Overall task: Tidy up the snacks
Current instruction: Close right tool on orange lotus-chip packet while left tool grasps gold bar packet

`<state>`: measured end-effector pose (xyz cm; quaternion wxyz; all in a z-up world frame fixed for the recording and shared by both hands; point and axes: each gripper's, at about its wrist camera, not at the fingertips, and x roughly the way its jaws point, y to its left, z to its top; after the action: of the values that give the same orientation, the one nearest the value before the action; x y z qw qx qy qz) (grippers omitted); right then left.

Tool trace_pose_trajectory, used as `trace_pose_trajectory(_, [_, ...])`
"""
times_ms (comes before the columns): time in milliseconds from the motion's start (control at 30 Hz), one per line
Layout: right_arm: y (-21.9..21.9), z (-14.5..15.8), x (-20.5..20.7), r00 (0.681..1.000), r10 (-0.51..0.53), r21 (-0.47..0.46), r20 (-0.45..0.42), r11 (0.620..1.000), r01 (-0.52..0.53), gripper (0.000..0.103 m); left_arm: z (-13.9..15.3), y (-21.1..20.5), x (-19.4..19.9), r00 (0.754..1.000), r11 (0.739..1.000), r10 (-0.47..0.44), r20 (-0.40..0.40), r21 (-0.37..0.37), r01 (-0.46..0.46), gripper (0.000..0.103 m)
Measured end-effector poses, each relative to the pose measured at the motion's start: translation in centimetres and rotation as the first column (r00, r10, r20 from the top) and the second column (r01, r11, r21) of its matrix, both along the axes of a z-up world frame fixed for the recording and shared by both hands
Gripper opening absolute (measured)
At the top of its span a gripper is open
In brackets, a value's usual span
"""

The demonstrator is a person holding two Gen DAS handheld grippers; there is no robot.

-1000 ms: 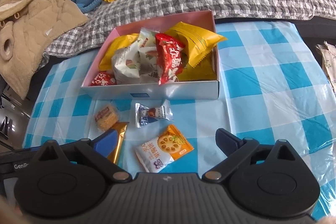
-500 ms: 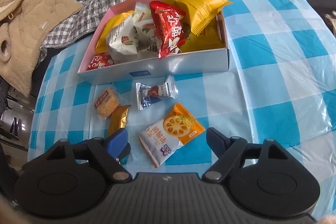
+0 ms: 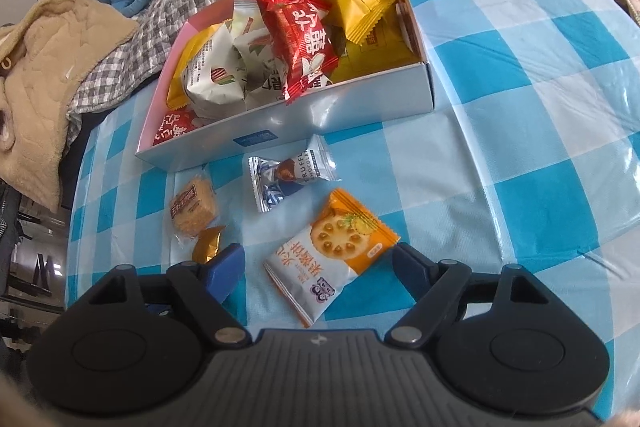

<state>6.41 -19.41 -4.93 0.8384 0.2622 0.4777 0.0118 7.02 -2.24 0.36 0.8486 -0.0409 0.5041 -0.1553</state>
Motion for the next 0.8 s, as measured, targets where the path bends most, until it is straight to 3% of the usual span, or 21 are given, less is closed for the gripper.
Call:
trace_pose_trajectory(233, [1.7,0.0,0.6,0.999,0.018,-0.128,0.047,0.992,-0.012,0.076,1.3,1.1,0.1,1.000,0.999,0.021,-0.018,-0.039,-0.022,0.029])
trace_pose_trajectory(533, [4.0,-0.3,0.6,0.993,0.091,-0.363,0.071,0.930,-0.059,0.055,1.9,1.7,0.3,1.000,0.999,0.031,0.003,-0.034,-0.031,0.028])
trace_pose_trajectory(567, [4.1,-0.3,0.6,0.993,0.097,-0.384,0.069,0.921,-0.064,0.048,1.9,1.7,0.3,1.000,0.999,0.029,0.004,-0.035,-0.029,0.028])
trace_pose_trajectory(600, [4.1,-0.2,0.5,0.992,0.104,-0.397,0.070,0.915,-0.068,0.039,1.9,1.6,0.3,1.000,0.999,0.025,0.006,-0.039,-0.025,0.028])
trace_pose_trajectory(800, [3.5,0.3,0.4,0.993,0.099,-0.347,0.061,0.935,-0.072,0.036,1.9,1.7,0.3,1.000,0.998,0.028,0.001,-0.049,-0.028,0.028])
